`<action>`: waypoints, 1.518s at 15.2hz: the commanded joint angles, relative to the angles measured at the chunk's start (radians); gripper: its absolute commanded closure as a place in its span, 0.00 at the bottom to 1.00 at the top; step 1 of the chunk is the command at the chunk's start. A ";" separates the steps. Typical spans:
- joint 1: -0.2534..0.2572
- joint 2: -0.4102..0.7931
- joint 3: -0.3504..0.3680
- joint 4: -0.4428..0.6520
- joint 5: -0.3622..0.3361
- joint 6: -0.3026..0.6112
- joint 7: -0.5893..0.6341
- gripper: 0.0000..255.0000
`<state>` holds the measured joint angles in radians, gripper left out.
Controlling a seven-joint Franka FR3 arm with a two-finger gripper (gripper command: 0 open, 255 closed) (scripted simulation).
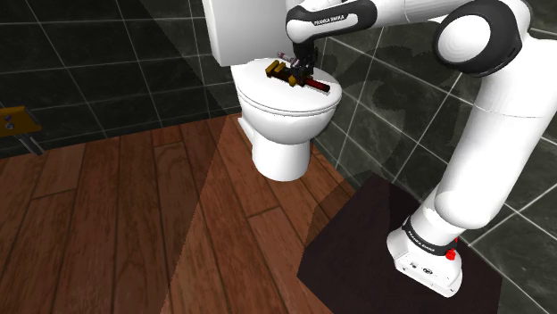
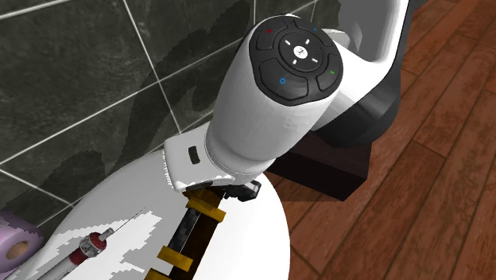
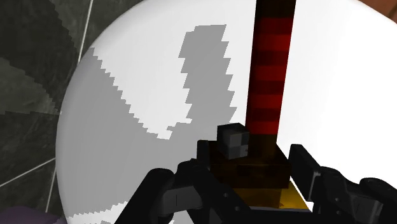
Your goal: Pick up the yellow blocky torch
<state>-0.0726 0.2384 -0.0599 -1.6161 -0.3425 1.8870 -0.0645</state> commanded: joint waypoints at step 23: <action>0.006 0.009 0.002 0.211 0.015 -0.194 -0.061 1.00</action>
<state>-0.0678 0.2443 -0.0578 -1.4172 -0.3279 1.7020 -0.1238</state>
